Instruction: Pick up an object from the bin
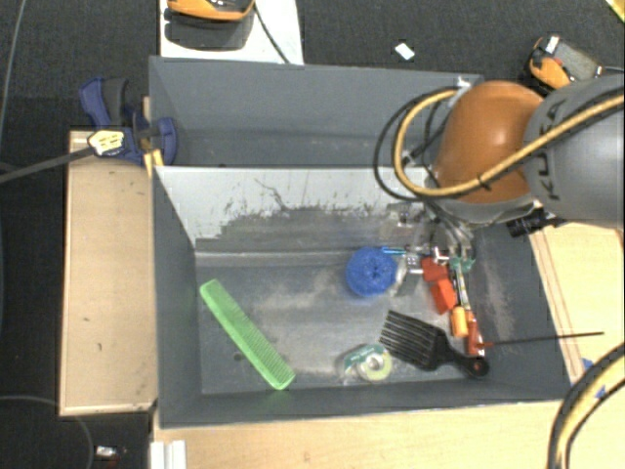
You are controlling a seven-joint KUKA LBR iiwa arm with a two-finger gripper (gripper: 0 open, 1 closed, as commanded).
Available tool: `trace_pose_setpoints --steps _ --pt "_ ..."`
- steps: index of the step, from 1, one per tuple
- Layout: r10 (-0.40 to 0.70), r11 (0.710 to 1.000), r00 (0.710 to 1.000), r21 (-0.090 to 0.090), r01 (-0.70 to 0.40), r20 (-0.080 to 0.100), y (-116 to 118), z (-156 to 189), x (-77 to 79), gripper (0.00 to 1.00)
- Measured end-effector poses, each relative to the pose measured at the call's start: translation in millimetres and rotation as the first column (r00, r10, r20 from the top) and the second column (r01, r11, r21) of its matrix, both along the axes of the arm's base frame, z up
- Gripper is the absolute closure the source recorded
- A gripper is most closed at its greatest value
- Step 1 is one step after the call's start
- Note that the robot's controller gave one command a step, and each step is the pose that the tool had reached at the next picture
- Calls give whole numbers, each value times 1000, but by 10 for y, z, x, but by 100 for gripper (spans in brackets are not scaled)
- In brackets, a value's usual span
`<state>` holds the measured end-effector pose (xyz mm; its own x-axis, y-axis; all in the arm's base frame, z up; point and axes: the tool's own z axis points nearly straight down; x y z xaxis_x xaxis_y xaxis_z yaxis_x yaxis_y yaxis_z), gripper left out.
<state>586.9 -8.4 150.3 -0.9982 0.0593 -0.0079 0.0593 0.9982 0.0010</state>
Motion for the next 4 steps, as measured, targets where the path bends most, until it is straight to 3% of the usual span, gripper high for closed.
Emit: trace_pose_setpoints --steps 1,2,3,4 --pt "-142 990 990 1 142 -2 38 -170 21 0" --pt "-123 992 992 1 123 1 8 -825 33 0" --pt "-185 983 983 4 185 11 83 -786 38 100" --pt "-185 983 983 4 185 11 83 -786 38 100"
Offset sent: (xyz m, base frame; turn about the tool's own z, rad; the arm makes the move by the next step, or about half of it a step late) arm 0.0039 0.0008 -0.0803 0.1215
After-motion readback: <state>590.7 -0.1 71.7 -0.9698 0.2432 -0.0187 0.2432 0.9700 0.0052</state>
